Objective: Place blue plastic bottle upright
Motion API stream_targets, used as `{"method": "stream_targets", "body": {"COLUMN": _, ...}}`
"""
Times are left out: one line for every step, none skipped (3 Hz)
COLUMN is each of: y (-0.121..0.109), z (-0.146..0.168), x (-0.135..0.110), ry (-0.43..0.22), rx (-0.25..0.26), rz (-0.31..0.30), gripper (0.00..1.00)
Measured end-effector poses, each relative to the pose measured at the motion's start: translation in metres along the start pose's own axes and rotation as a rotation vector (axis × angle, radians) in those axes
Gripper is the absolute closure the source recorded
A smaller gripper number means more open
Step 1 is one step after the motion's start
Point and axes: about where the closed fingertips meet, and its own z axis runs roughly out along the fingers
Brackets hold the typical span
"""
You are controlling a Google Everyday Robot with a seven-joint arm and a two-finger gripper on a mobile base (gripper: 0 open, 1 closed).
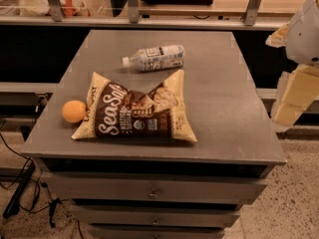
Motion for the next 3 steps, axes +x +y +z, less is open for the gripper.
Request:
{"method": "stream_targets", "body": {"y": -0.003, "z": 0.001, "x": -0.003, "ry": -0.006, "rx": 0.007, "rz": -0.006, "gripper": 0.0}}
{"method": "stream_targets", "body": {"y": -0.021, "z": 0.012, "x": -0.014, "ry": -0.021, "rx": 0.03, "rz": -0.019, "gripper": 0.0}}
{"method": "stream_targets", "body": {"y": -0.041, "z": 0.026, "x": -0.031, "ry": -0.047, "rx": 0.06, "rz": -0.041, "gripper": 0.0}}
